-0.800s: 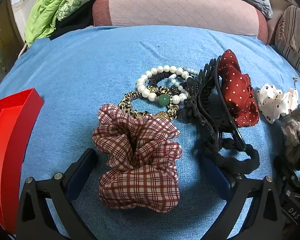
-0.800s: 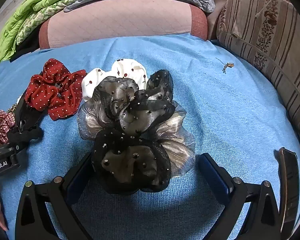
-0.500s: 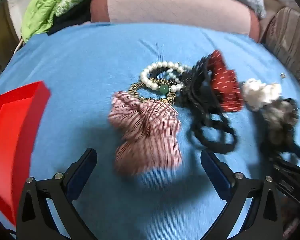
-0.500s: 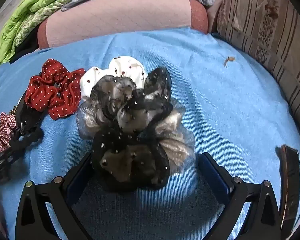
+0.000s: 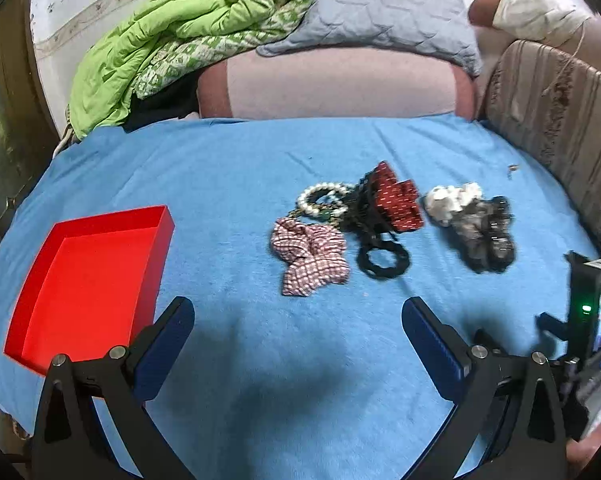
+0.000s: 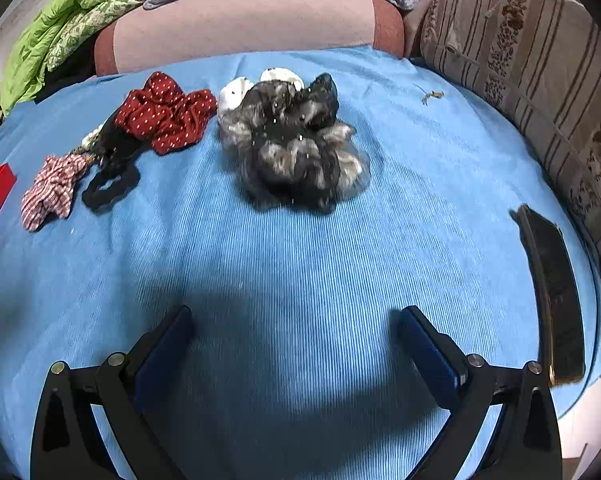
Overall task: Organize jewelry
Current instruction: 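Move both tools toward the scrunchies beside the red tray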
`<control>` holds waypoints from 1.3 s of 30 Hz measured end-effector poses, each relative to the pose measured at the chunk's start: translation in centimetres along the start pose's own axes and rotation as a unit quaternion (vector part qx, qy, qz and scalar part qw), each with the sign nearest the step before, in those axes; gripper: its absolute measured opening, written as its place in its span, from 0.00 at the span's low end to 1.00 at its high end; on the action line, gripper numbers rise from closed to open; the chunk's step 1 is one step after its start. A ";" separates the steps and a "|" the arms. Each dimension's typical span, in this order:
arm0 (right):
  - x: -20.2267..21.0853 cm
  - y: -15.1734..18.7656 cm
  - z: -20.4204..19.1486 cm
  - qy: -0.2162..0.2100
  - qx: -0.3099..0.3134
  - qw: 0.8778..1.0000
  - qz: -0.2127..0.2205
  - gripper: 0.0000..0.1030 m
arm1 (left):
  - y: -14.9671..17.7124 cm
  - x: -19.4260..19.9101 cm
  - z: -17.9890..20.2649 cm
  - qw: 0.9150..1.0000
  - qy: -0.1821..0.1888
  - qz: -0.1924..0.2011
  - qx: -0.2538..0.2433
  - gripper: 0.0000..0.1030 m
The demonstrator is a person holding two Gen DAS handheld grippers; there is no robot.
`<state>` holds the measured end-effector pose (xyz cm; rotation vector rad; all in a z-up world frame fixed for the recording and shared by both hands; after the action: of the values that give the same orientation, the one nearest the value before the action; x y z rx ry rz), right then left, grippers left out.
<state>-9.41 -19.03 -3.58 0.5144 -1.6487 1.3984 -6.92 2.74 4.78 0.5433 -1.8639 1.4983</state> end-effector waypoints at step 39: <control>12.5 -1.8 -1.6 -0.034 -0.021 0.994 0.103 0.87 | 1.6 5.8 -1.0 0.998 -0.020 0.056 0.006 1.00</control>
<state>-13.94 -15.22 7.68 0.3804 -1.8233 1.5058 -11.76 4.65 7.99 0.4835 -1.9458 1.5821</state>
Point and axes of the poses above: each gripper's, at about its wrist camera, not at the fingertips, and x roughly against the way its jaws point, z to its right, y to its underside, the point moved 10 cm from there along -x, roughly the way its jaws point, and after that the axes turned 7 degrees about -x, right-handed, at the moved point
